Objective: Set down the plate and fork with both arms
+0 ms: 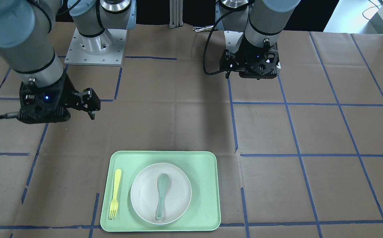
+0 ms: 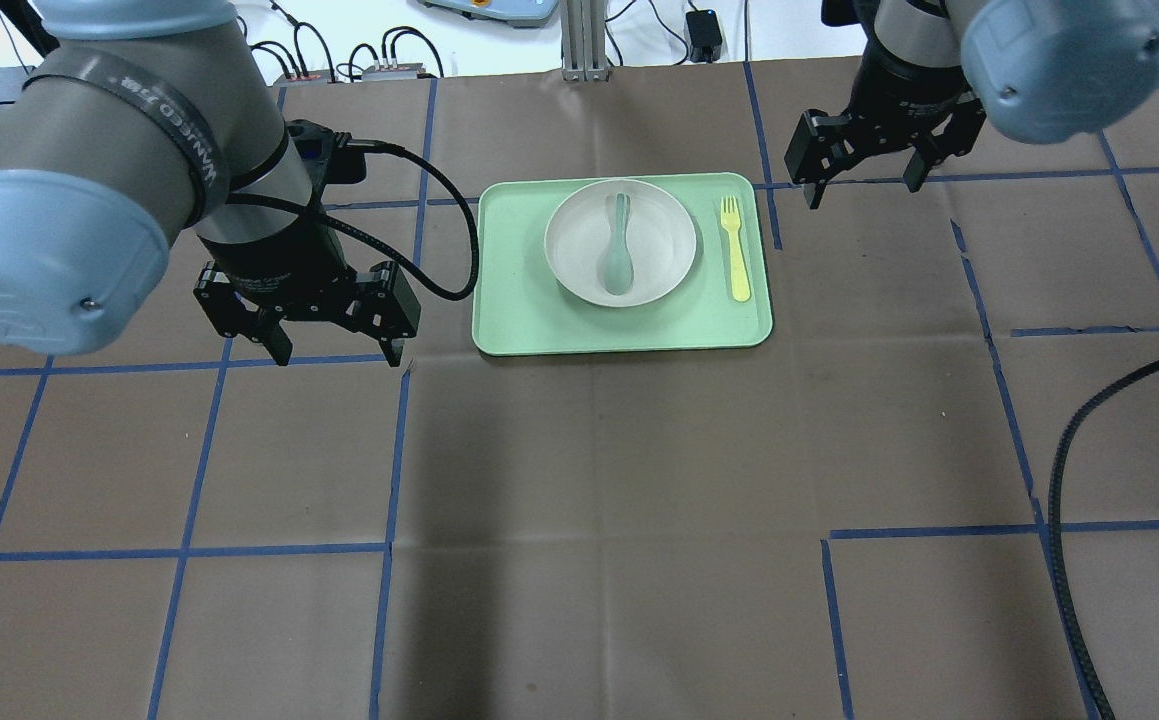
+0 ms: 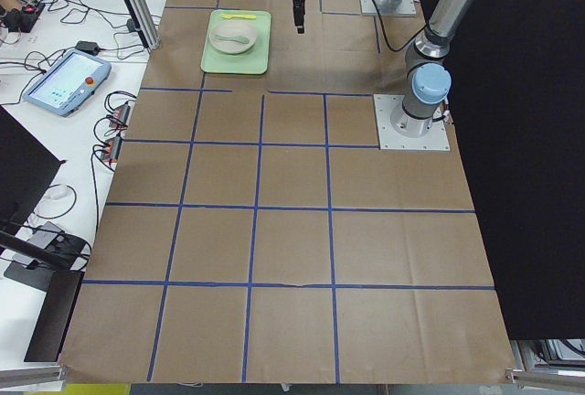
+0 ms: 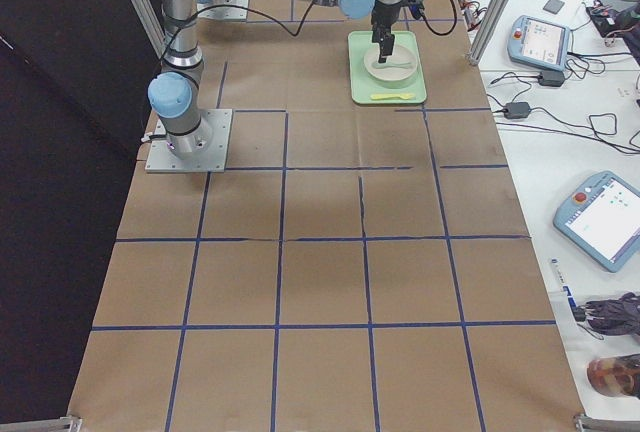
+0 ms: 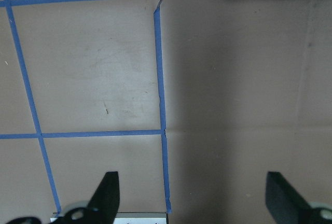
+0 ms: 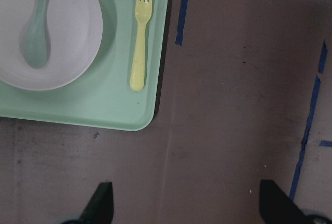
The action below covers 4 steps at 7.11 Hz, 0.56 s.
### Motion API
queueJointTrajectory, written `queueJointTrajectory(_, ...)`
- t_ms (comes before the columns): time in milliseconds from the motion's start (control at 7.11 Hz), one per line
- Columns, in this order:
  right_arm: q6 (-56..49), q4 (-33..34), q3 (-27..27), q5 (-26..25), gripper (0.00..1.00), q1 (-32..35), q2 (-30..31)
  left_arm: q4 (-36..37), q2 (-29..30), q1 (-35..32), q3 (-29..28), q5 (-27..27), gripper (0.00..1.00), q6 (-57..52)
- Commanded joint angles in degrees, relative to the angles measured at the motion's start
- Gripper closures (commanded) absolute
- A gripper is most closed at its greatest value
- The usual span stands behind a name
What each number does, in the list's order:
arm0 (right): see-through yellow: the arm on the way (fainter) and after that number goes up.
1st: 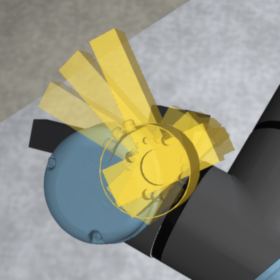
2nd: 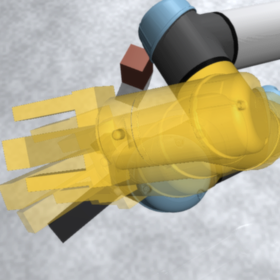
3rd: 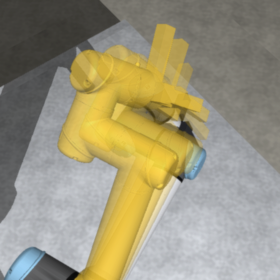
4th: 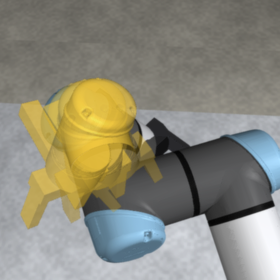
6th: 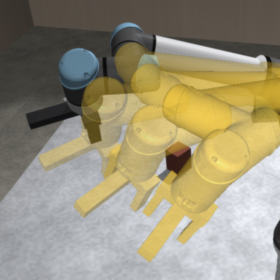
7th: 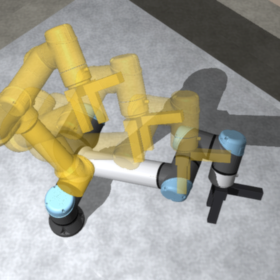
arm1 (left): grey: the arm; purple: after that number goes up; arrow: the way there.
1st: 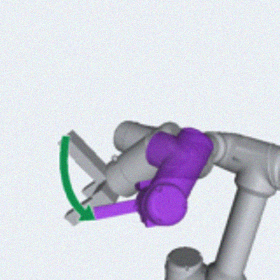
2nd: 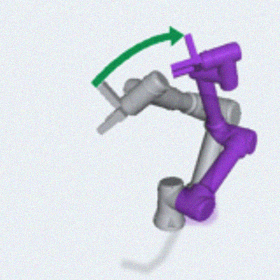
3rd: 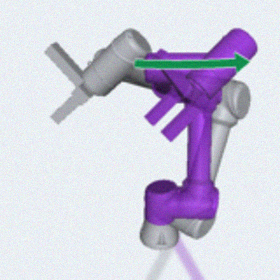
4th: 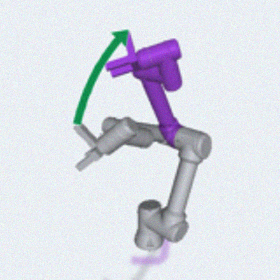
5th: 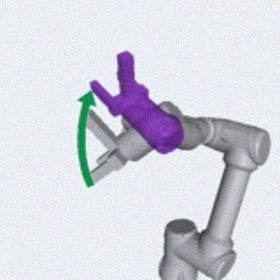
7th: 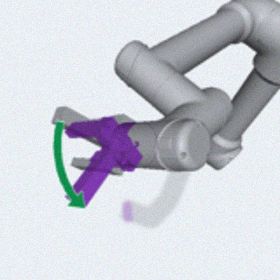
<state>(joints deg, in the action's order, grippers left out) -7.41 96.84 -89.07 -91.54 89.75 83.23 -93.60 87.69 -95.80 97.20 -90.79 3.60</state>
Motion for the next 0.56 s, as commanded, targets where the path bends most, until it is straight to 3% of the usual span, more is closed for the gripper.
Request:
queueJointTrajectory(0, 0.2, -0.2, -6.0, 0.4, 0.0, 0.3, 7.3, 0.1, 0.1, 0.0, -0.1, 0.0, 0.0, 0.0)
queueJointTrajectory(422, 0.7, -3.4, -5.3, 0.3, 0.0, 0.4, 7.0, 0.2, 0.2, 0.0, -0.1, 0.0, 0.0, 0.0)
